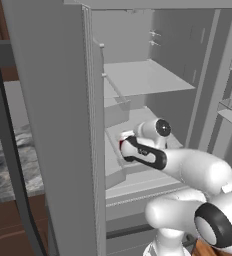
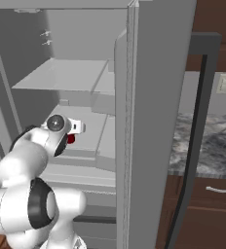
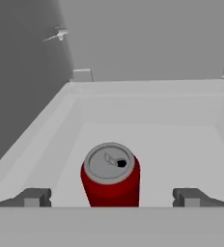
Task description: Open the fridge, grab two sodas, and place both sodas inside the bowl with ice on the dining counter.
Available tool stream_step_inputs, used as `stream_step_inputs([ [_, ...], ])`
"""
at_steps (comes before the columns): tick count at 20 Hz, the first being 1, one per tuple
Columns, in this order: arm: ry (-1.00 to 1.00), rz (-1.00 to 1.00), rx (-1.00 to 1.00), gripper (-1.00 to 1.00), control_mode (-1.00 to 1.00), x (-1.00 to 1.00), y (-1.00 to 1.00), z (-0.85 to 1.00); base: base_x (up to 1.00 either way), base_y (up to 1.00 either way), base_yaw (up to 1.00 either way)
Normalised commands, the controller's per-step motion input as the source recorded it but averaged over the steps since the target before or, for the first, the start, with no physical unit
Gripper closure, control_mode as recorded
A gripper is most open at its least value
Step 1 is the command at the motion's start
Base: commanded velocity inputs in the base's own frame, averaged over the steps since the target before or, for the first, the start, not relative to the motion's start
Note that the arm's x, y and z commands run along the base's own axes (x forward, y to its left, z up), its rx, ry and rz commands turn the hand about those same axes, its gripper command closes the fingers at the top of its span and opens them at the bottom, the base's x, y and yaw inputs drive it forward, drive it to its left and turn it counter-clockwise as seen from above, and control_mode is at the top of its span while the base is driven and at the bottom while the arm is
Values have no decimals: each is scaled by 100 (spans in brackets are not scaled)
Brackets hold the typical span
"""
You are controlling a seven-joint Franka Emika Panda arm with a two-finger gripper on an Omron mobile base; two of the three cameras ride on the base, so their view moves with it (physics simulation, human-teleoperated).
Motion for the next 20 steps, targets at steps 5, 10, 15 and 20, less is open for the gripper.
stream_step_inputs([
  [5, 0, 0, 0, -100, -100, 14, 7, -16, 0, 0, 0],
  [10, 0, 0, 0, -100, -100, 14, 4, -15, 0, 0, 0],
  [15, 1, 0, -1, -100, -100, 13, 3, -17, 0, 0, 0],
  [20, 1, 0, 0, -100, -100, 13, 4, -16, 0, 0, 0],
])
